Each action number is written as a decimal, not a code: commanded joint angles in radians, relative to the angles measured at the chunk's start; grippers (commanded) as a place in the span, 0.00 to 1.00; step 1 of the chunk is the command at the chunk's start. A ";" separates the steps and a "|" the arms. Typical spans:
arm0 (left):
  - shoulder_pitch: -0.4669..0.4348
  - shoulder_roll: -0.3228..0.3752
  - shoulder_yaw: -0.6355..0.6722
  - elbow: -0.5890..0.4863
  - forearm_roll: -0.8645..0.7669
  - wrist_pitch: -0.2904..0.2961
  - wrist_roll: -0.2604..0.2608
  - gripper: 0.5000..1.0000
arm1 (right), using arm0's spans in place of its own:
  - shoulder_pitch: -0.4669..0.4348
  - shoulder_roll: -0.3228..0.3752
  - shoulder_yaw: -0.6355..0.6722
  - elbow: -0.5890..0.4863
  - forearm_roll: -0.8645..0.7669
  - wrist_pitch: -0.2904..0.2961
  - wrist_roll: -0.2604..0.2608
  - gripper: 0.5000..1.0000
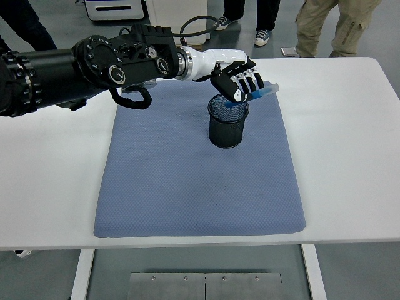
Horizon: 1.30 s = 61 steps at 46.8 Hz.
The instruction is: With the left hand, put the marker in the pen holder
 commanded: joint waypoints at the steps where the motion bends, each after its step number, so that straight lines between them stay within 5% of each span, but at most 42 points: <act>1: -0.003 0.000 -0.001 0.000 -0.009 0.000 0.000 1.00 | 0.000 0.000 0.000 0.000 0.000 0.000 0.000 1.00; 18: -0.011 0.000 -0.028 0.005 -0.012 0.021 -0.003 1.00 | 0.000 0.000 0.000 0.000 0.000 0.001 0.000 1.00; 28: 0.014 0.024 -0.090 0.022 0.007 0.175 -0.003 1.00 | 0.001 0.000 0.000 0.000 0.000 0.001 0.000 1.00; 48: 0.348 0.278 -0.553 0.048 -0.042 0.189 -0.005 1.00 | 0.000 0.000 0.000 0.000 0.000 0.001 0.000 1.00; 61: 0.508 0.348 -0.708 0.055 -0.049 0.104 -0.006 1.00 | 0.000 0.000 -0.002 0.000 0.000 0.000 0.000 1.00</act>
